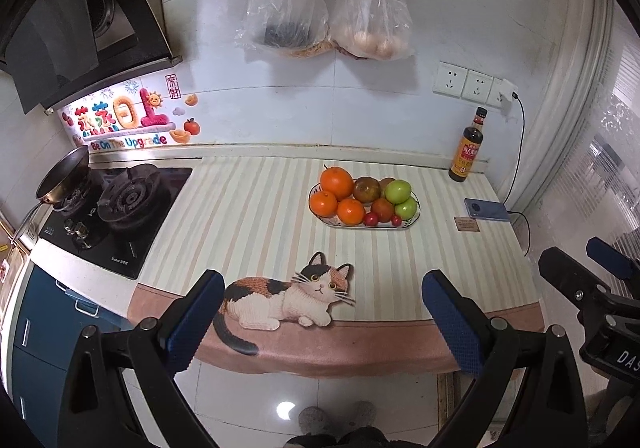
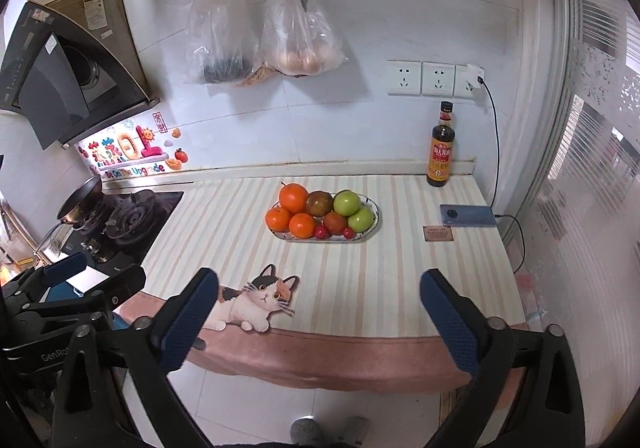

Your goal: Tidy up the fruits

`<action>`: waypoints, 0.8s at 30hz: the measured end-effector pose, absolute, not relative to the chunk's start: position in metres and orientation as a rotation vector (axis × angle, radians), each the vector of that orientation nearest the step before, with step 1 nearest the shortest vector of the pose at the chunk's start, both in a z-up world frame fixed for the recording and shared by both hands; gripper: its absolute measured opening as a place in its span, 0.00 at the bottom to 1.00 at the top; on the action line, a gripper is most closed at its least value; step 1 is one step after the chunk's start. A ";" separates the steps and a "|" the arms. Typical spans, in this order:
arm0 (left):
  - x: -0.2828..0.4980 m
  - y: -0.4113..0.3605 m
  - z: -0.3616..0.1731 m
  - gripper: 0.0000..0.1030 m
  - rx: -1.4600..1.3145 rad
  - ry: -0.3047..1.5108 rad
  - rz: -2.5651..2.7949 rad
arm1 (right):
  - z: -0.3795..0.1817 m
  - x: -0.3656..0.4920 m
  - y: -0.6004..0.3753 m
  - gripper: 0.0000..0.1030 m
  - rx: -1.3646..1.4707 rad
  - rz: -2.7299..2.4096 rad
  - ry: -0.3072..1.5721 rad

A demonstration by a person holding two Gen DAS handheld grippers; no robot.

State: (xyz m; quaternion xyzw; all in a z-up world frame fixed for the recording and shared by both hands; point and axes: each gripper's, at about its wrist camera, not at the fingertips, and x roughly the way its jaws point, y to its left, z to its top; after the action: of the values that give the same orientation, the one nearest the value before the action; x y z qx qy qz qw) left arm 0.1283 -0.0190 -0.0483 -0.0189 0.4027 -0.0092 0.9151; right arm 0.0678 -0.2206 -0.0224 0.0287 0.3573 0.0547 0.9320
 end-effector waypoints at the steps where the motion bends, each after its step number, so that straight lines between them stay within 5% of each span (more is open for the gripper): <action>1: 0.133 -0.020 -0.050 1.00 -0.039 0.832 -0.013 | -0.023 0.072 -0.221 1.00 0.055 0.108 0.728; 24: 0.233 -0.030 -0.091 1.00 0.002 0.936 0.046 | -0.082 0.201 -0.235 1.00 0.074 0.072 0.858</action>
State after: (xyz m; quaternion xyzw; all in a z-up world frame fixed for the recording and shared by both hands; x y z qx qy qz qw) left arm 0.2329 -0.0301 -0.0907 0.0009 0.4510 0.0220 0.8923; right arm 0.2010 -0.2353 -0.0821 0.0357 0.4157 0.0348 0.9081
